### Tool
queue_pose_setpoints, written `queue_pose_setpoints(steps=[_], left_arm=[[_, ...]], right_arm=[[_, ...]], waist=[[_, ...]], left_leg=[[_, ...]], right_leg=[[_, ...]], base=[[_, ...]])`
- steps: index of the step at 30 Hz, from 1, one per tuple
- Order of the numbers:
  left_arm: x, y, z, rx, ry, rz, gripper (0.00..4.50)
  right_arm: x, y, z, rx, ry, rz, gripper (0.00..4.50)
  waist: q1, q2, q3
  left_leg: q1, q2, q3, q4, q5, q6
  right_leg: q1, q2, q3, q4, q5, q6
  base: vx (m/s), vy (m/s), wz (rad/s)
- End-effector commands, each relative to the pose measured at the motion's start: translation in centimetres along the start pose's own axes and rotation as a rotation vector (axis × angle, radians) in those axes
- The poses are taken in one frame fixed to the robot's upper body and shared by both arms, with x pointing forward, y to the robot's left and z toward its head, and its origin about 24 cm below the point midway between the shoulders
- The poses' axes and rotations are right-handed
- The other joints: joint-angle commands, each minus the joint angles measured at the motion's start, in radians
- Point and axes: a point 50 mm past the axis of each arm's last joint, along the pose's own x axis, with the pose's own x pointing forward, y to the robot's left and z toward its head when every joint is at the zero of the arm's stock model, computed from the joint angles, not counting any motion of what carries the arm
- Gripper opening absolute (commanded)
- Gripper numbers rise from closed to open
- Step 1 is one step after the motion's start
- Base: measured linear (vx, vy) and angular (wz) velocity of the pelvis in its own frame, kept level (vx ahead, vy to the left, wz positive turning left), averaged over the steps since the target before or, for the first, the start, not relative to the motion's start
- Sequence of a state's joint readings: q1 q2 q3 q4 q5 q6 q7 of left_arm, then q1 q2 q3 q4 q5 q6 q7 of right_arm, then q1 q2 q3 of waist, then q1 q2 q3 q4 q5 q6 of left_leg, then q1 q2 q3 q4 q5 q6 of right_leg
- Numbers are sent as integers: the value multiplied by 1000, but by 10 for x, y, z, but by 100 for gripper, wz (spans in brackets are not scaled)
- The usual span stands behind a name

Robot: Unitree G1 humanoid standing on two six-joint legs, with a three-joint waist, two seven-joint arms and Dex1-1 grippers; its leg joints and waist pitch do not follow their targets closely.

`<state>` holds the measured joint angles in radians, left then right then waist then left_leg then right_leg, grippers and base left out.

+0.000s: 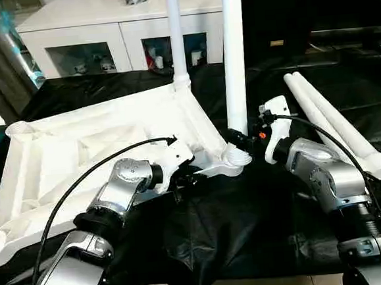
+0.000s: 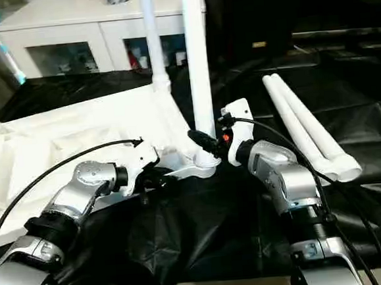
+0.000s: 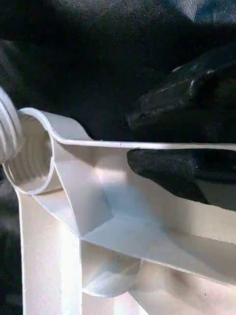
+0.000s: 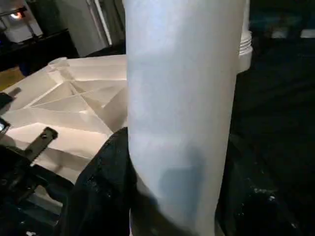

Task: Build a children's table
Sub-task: Pick table leg, then insert table leg to table base

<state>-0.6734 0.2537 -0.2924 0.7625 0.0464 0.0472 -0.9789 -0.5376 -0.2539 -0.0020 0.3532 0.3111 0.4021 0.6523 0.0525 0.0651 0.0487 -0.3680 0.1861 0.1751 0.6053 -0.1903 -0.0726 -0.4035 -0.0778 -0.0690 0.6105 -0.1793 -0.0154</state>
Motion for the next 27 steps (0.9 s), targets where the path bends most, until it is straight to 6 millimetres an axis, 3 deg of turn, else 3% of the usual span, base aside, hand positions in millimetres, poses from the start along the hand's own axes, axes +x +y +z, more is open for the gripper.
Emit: queue_pose_setpoints(steps=[1,5,9,11,16,18,20,25,27], left_arm=[[-3,0,-16,-47,75,-1,65],[-5,2,-14,-65,59,-3,25],[-6,2,-15,-72,70,-20,0],[-6,2,-15,-77,76,-23,0],[-6,3,-14,-81,79,-10,0],[-5,3,-13,-81,73,-2,0],[-5,3,-12,-78,71,3,0],[-5,3,-11,-70,71,16,0],[-6,4,-11,-70,71,22,0]], right_arm=[[4,-1,11,-15,-48,0,189],[7,-2,9,-7,-48,4,189],[9,0,6,14,-49,39,189],[9,1,4,30,-55,61,189],[8,-2,-1,81,-101,78,189],[7,-5,-3,105,-133,69,189],[7,-6,-5,121,-150,61,189],[8,-13,-17,178,-183,32,189],[9,-14,-20,180,-182,30,189]], waist=[[2,-23,-68],[3,-22,-69],[2,-24,-72],[3,-29,-72],[2,-30,-69],[1,-39,-68],[3,-37,-67],[2,-57,-67],[2,-52,-64]], left_leg=[[0,28,-9,-67,-144,70],[0,30,-10,-67,-132,73],[0,31,-8,-65,-111,91],[0,31,-8,-65,-120,95],[2,34,-8,-68,-140,87],[1,34,-8,-69,-136,88],[2,34,-7,-69,-137,89],[3,36,-6,-70,-147,87],[3,36,-6,-71,-144,88]], right_leg=[[58,-63,41,-82,-270,-185],[58,-64,42,-79,-248,-192],[60,-63,42,-70,-159,-227],[61,-64,41,-70,-166,-229],[60,-67,42,-75,-210,-224],[59,-66,42,-74,-204,-226],[57,-69,43,-75,-216,-226],[56,-72,43,-79,-256,-221],[54,-70,43,-78,-258,-220]], base=[[0,0,0],[0,0,0],[0,0,0],[0,0,0],[0,0,0],[0,0,0],[0,0,0],[0,0,0],[0,0,0]])
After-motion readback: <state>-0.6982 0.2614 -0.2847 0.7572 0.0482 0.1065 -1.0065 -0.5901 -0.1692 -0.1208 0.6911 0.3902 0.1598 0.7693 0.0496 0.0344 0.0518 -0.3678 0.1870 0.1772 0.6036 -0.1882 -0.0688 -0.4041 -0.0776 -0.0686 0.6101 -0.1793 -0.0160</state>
